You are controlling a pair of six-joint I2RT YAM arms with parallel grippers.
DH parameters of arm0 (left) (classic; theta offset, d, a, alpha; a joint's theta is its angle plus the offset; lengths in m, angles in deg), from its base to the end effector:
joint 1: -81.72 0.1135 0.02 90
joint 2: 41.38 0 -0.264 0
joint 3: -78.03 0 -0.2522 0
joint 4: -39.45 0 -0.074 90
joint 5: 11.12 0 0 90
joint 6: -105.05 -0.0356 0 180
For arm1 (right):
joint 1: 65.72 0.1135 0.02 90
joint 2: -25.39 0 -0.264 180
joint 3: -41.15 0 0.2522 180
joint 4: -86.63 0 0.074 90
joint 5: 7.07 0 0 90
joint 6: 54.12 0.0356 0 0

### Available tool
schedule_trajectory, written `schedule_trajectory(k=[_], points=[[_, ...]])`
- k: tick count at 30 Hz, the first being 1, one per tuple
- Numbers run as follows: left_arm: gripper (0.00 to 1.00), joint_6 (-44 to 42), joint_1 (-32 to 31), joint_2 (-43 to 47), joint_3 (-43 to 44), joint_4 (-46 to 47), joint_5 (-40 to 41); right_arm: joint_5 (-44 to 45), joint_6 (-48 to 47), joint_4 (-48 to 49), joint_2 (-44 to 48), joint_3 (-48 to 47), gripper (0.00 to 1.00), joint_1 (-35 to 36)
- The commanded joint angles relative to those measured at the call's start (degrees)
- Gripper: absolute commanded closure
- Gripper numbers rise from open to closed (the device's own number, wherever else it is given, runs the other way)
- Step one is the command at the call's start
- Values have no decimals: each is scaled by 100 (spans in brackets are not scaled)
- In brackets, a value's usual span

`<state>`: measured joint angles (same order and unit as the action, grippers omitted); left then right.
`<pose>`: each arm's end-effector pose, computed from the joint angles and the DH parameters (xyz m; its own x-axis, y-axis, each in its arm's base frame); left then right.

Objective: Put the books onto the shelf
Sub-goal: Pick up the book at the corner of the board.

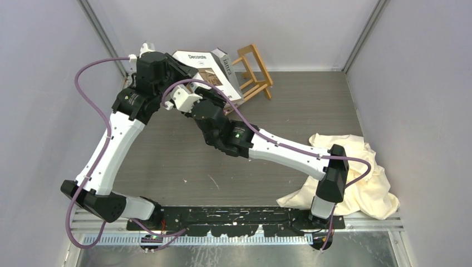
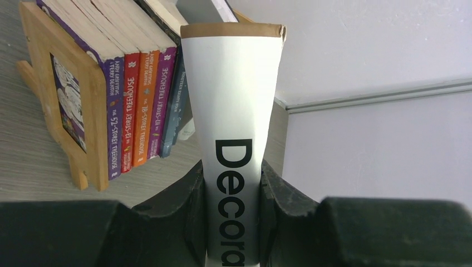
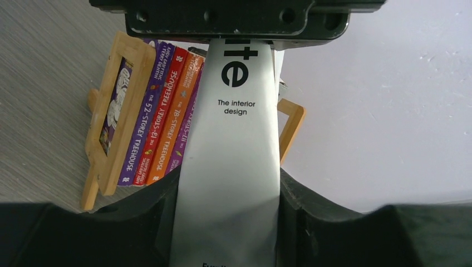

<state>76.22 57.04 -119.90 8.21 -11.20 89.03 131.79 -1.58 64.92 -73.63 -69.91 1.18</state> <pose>0.2618 -0.1134 0.4691 -0.3700 -0.7790 -0.5062 -0.1338 0.5839 -0.8007 0.1832 0.3612 0.4105 0.1386 -0.6950 -0.7056 -0.2892 0.6530 -0.7000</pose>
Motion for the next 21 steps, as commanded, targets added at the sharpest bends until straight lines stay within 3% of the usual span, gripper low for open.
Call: schedule_trajectory(k=[1,16,21], points=[[79,-80,-1,150,254,305,289,-86,241,85,466,-151,51,-165],[64,1,-1,227,296,364,699,-388,354,78,805,21,59,-326],[53,52,0,295,294,448,863,-477,353,48,886,89,59,-357]])
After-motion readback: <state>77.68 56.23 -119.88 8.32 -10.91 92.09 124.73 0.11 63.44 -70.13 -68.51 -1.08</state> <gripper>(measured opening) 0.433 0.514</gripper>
